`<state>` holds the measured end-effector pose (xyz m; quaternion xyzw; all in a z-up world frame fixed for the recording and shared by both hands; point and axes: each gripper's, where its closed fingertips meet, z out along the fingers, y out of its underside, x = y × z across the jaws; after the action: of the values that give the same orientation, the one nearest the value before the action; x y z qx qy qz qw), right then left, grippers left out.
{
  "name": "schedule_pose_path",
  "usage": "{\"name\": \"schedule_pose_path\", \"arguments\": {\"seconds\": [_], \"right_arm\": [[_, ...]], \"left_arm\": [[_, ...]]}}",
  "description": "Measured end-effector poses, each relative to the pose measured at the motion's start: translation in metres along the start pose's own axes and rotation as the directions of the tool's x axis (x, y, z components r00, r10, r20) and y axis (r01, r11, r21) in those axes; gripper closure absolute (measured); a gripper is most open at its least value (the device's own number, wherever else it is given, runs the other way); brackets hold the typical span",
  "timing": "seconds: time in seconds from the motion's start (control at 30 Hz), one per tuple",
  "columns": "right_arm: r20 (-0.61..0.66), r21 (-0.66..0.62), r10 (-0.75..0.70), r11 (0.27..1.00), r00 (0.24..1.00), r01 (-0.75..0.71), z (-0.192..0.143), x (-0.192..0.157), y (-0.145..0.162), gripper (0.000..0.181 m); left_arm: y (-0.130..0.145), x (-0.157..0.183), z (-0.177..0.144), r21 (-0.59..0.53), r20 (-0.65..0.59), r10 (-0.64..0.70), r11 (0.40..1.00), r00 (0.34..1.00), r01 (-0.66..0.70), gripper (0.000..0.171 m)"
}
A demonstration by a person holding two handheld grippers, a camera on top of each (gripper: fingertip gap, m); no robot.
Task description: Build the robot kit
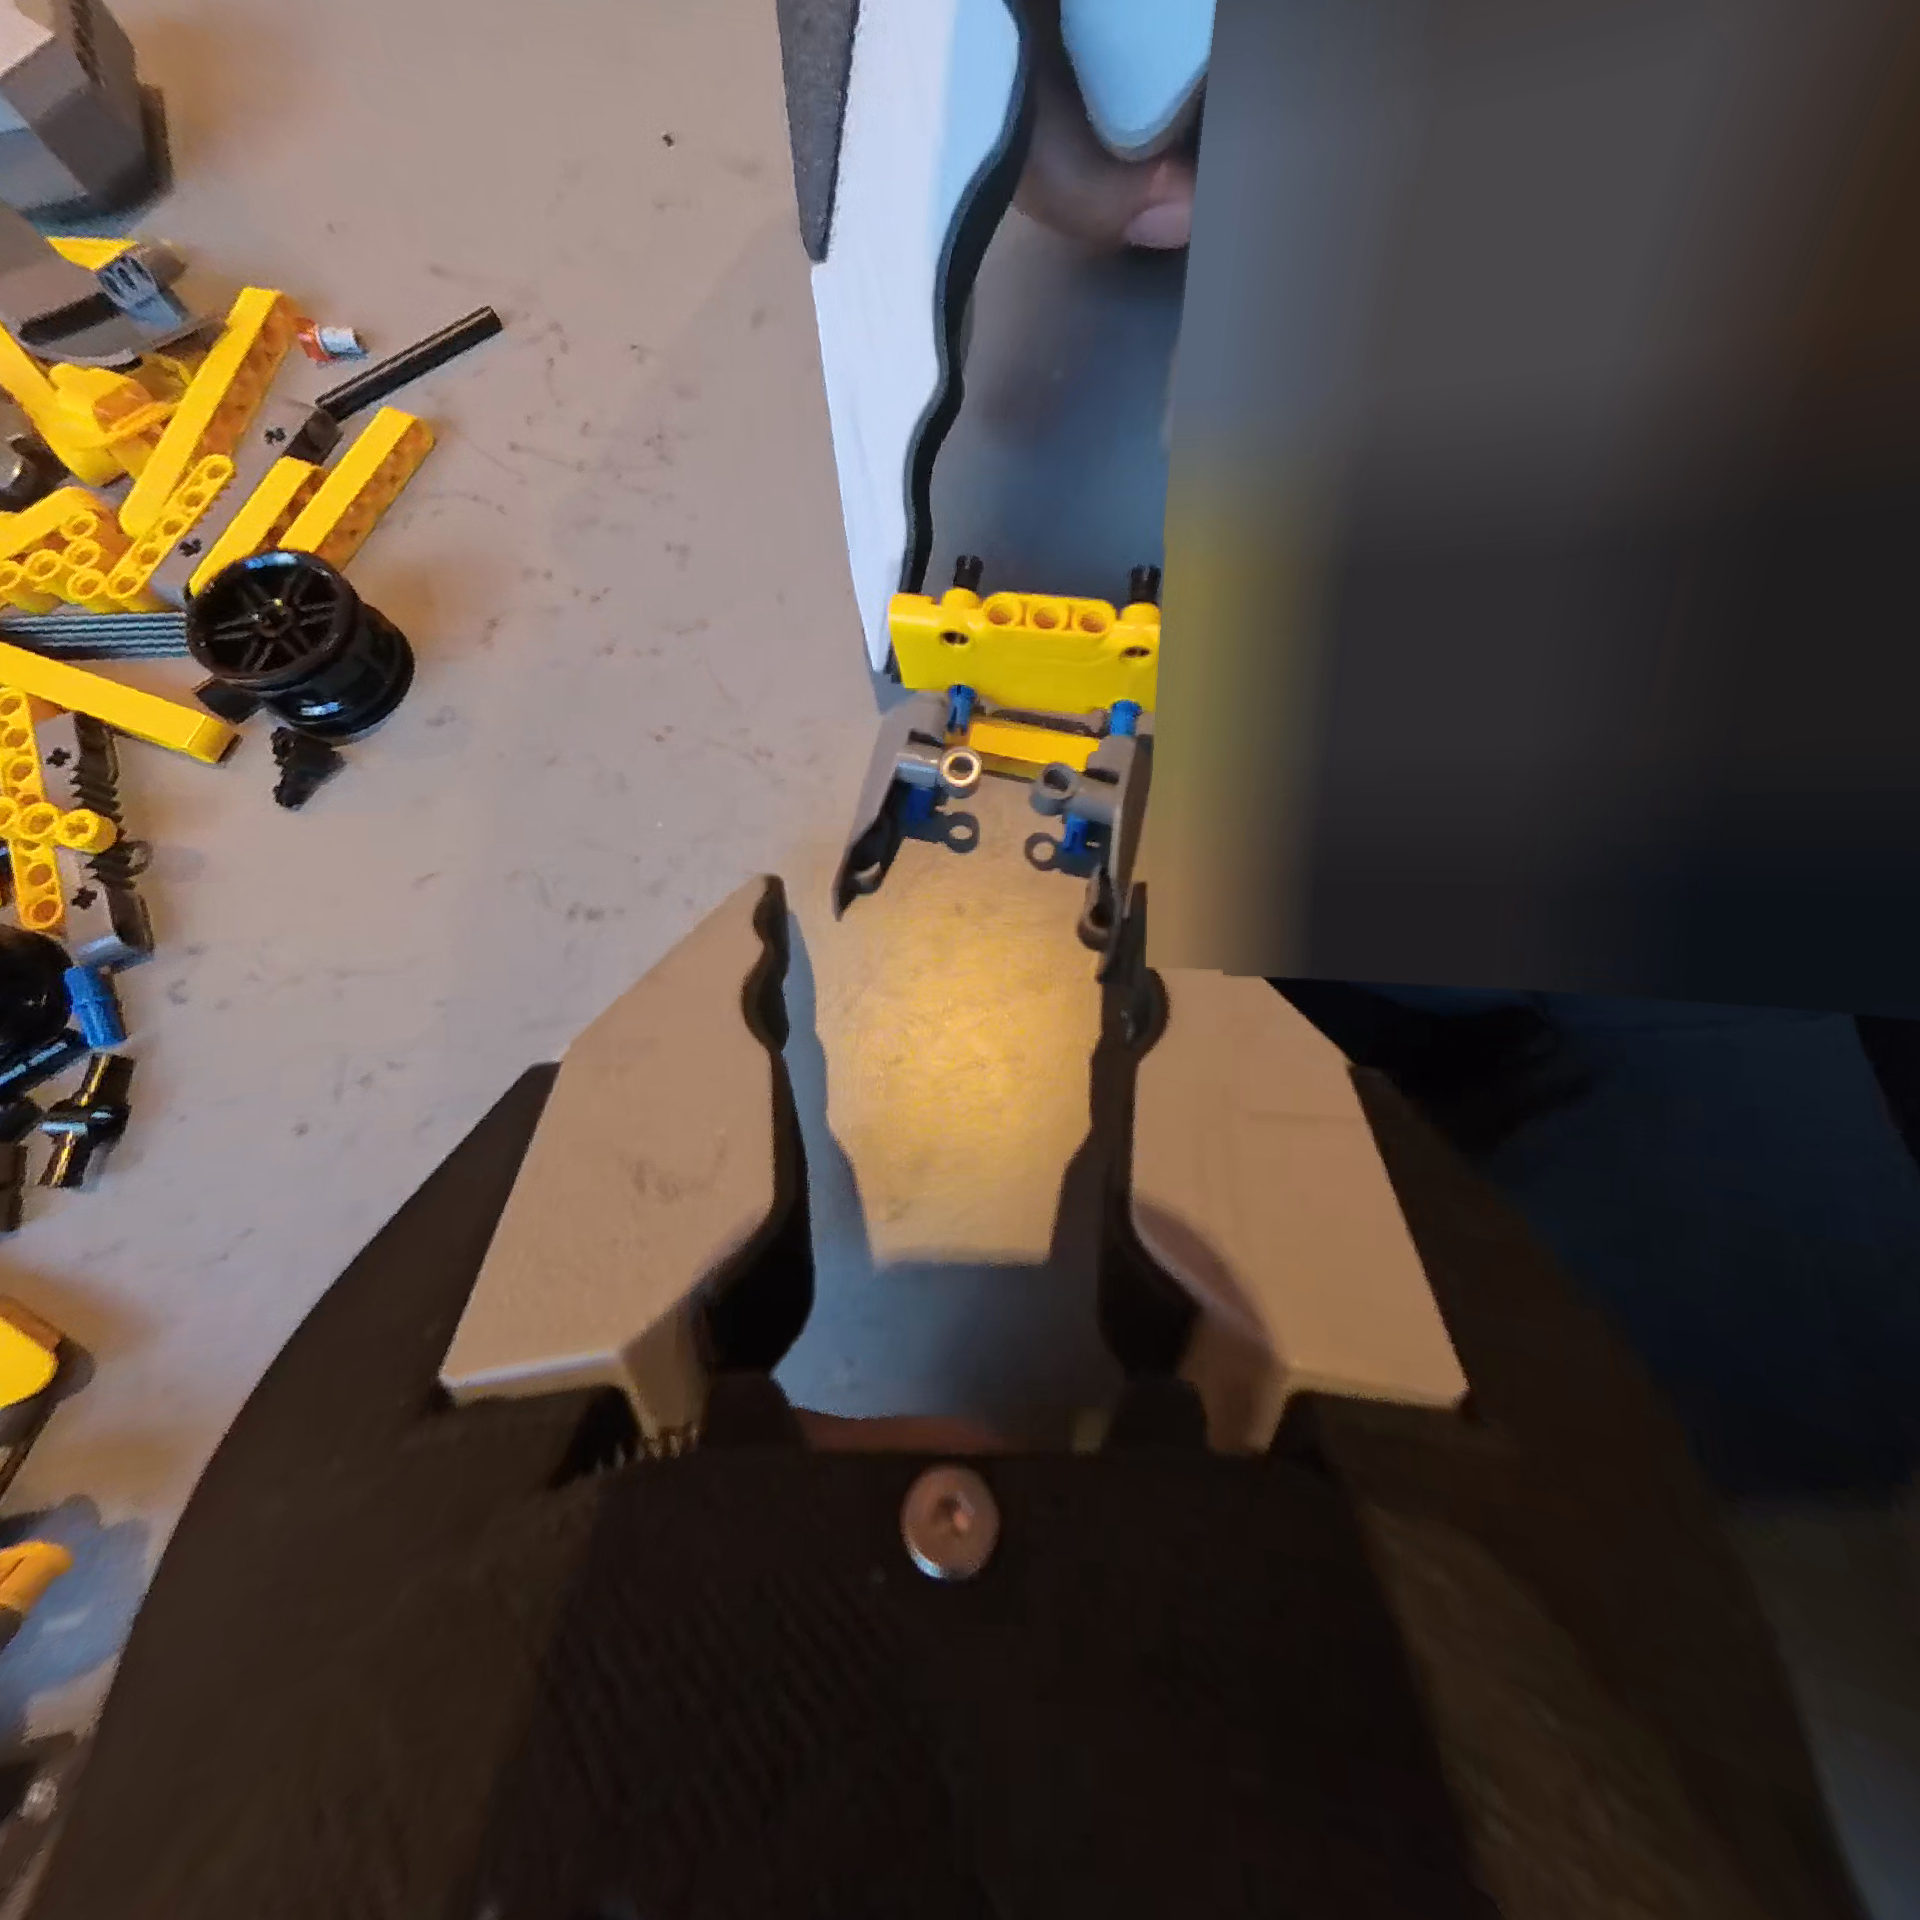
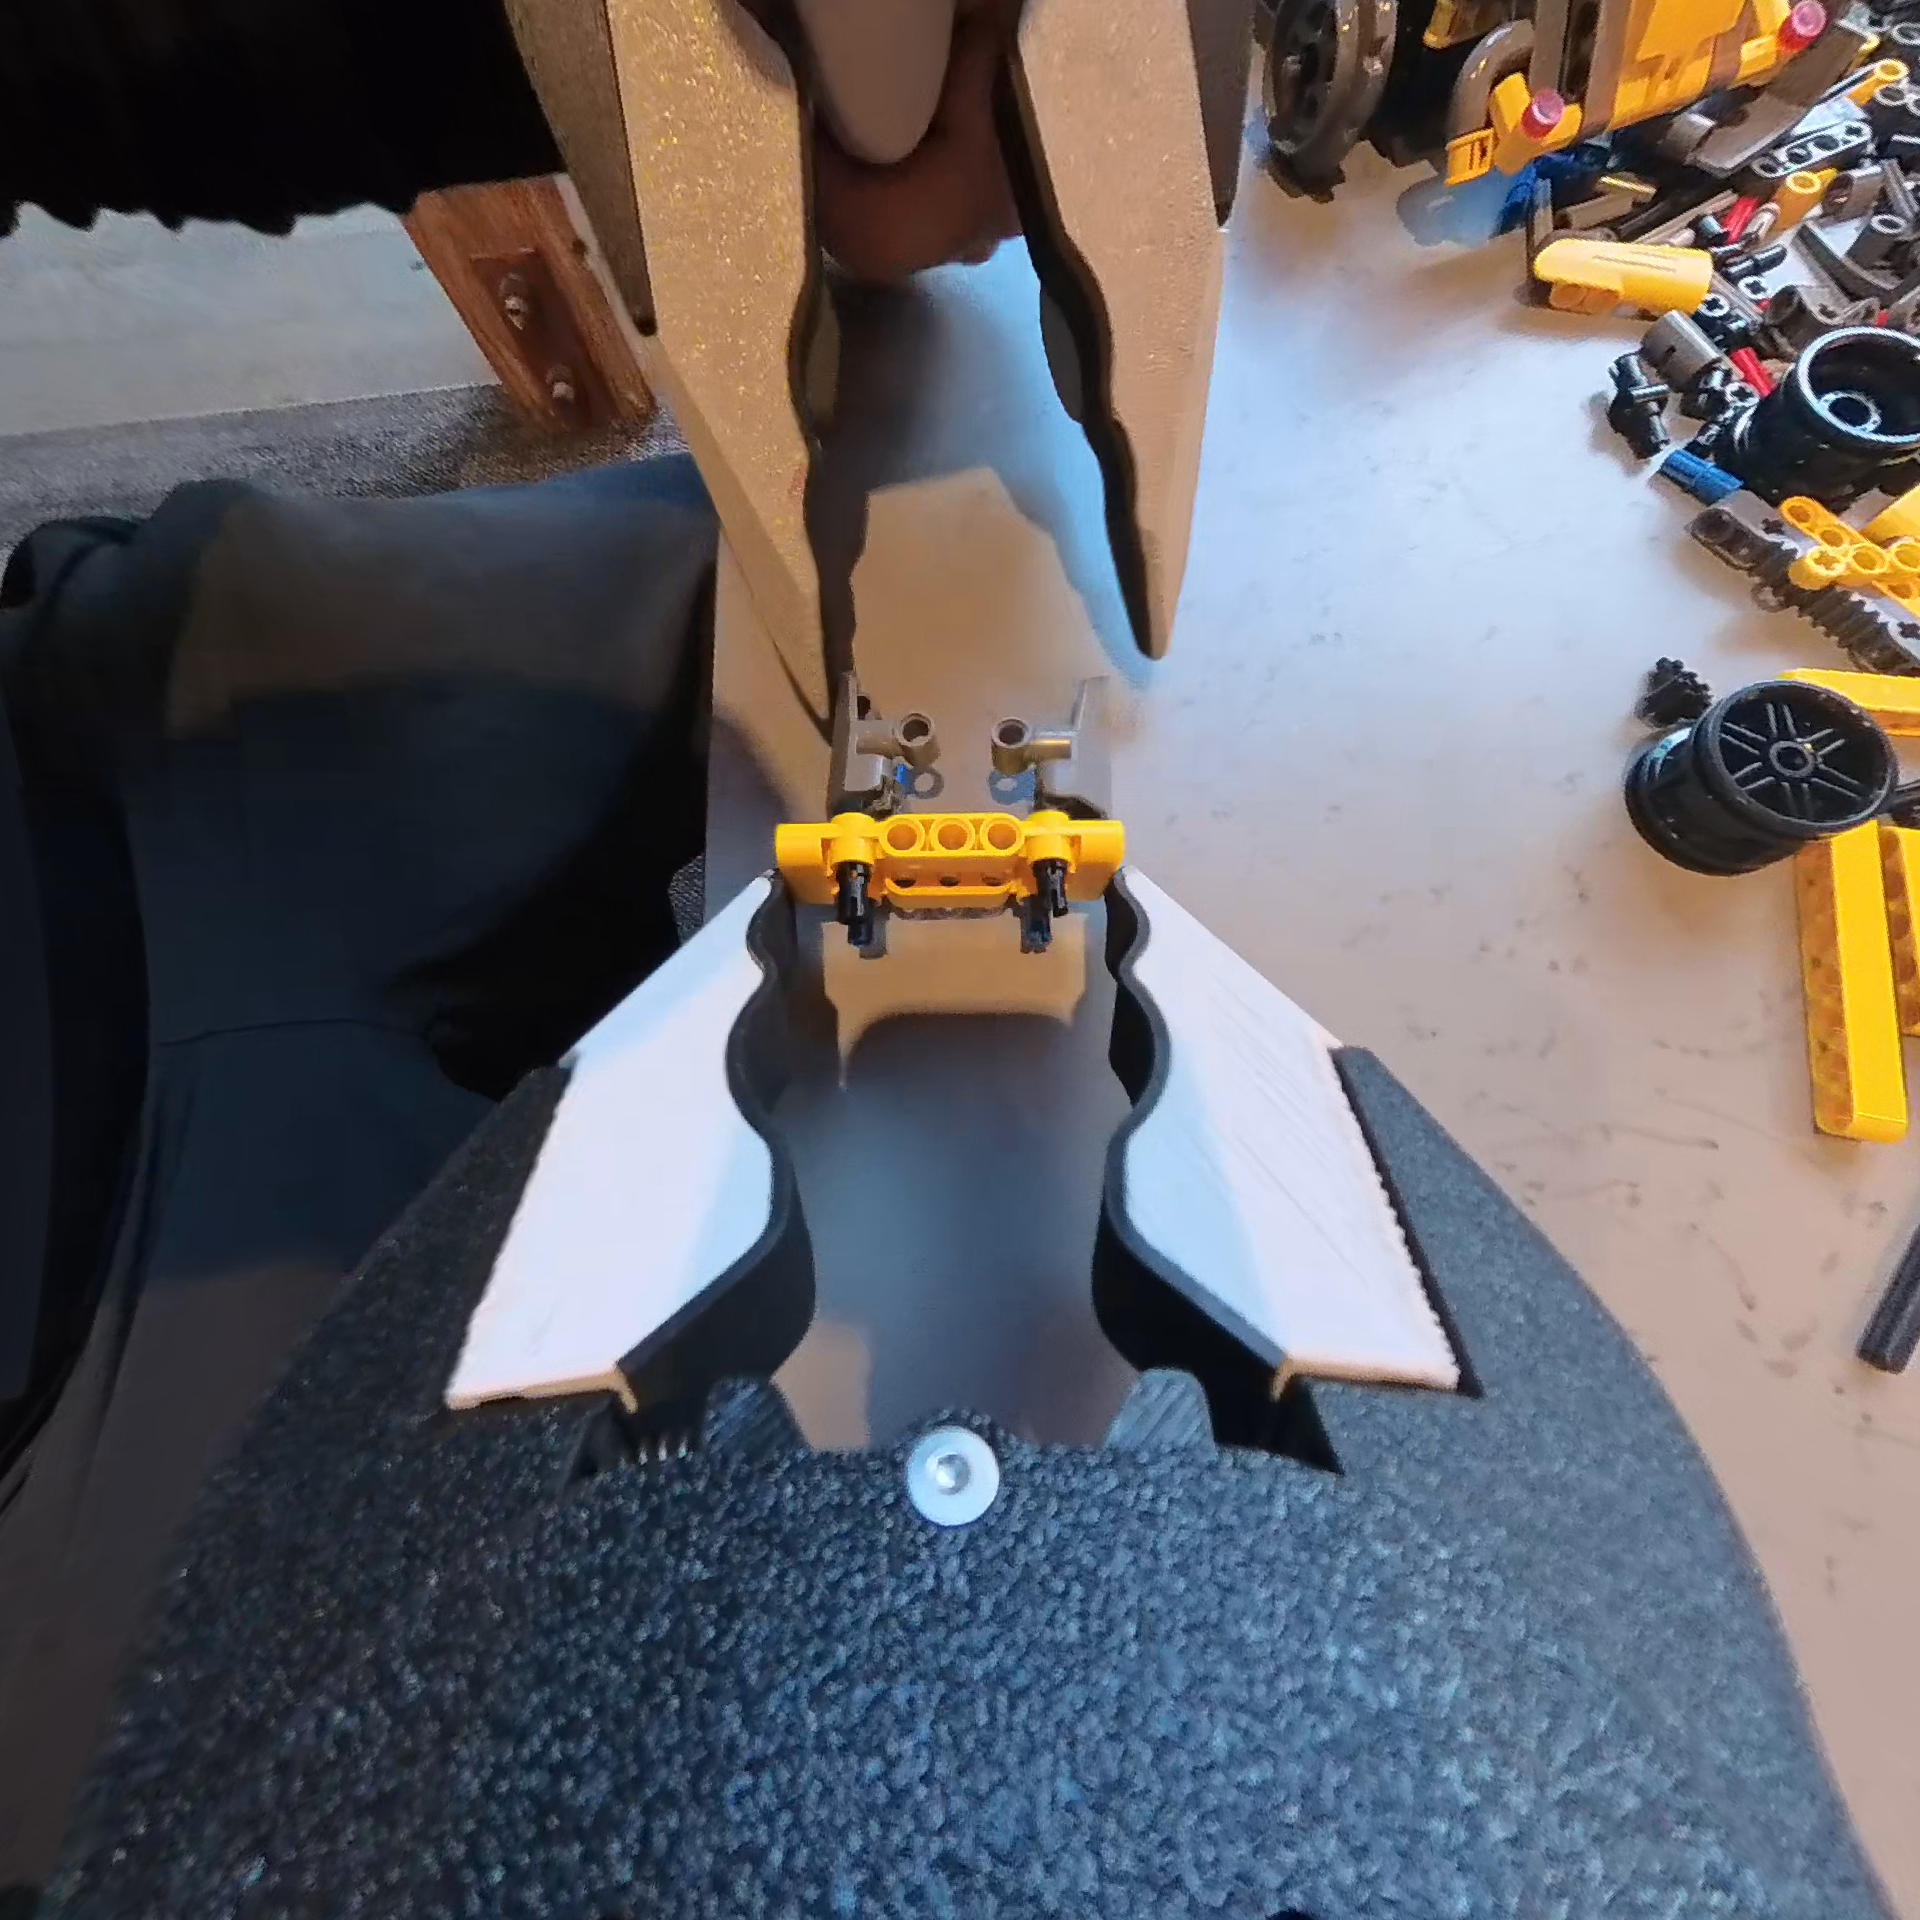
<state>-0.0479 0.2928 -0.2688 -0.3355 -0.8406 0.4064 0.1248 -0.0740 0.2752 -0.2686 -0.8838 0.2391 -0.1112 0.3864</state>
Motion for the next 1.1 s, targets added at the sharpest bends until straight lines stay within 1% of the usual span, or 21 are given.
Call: {"name": "schedule_pose_path", "arguments": {"seconds": [0.17,0.2,0.23,0.27,0.3,0.33,0.43,0.5,0.57,0.63,0.77,1.1], "right_arm": [[-0.009,-0.007,0.006,1.000,1.000,-0.006,0.001,0.002,0.001,0.122],[-0.006,-0.005,0.012,1.000,1.000,-0.012,0.000,0.003,0.000,0.122],[-0.003,-0.005,0.016,1.000,1.000,-0.016,0.000,0.003,0.000,0.121],[-0.001,-0.008,0.018,1.000,1.000,-0.018,0.001,0.003,0.001,0.121],[-0.001,-0.010,0.017,1.000,1.000,-0.017,0.001,0.004,0.001,0.121],[-0.002,-0.011,0.014,1.000,1.000,-0.014,0.002,0.004,0.001,0.122],[-0.004,-0.011,0.010,1.000,1.000,-0.010,0.002,0.004,0.000,0.121],[-0.004,-0.012,0.006,1.000,1.000,-0.006,0.003,0.005,0.000,0.122],[-0.003,-0.013,0.005,1.000,1.000,-0.006,0.003,0.005,-0.001,0.122],[0.002,-0.009,0.010,1.000,1.000,-0.010,0.003,0.005,-0.001,0.122],[0.003,-0.010,0.006,1.000,1.000,-0.006,0.003,0.004,-0.001,0.122],[-0.001,-0.014,0.009,1.000,1.000,-0.009,0.004,0.005,0.000,0.122]], "left_arm": [[-0.013,0.000,-0.010,0.064,-0.010,0.040,0.997,0.999,-0.039,0.129],[-0.017,-0.002,-0.014,0.087,-0.006,0.039,0.995,0.999,-0.038,0.136],[-0.021,-0.003,-0.017,0.109,-0.012,0.036,0.993,0.999,-0.034,0.147],[-0.024,-0.002,-0.018,0.125,-0.033,0.035,0.992,0.999,-0.031,0.152],[-0.026,0.000,-0.016,0.124,-0.053,0.040,0.992,0.998,-0.033,0.155],[-0.023,0.001,-0.013,0.100,-0.064,0.052,0.994,0.997,-0.045,0.157],[-0.008,0.003,0.001,-0.011,-0.076,0.103,0.995,0.992,-0.104,0.152],[-0.003,0.006,0.007,-0.035,-0.093,0.106,0.993,0.990,-0.109,0.148],[0.000,0.005,0.011,-0.049,-0.084,0.110,0.992,0.990,-0.114,0.148],[-0.001,0.005,0.013,-0.037,-0.083,0.104,0.994,0.991,-0.108,0.151],[-0.001,0.004,0.013,-0.017,-0.064,0.095,0.995,0.993,-0.096,0.149],[-0.002,0.002,0.012,-0.008,0.023,0.128,0.992,0.992,-0.128,0.151]]}}
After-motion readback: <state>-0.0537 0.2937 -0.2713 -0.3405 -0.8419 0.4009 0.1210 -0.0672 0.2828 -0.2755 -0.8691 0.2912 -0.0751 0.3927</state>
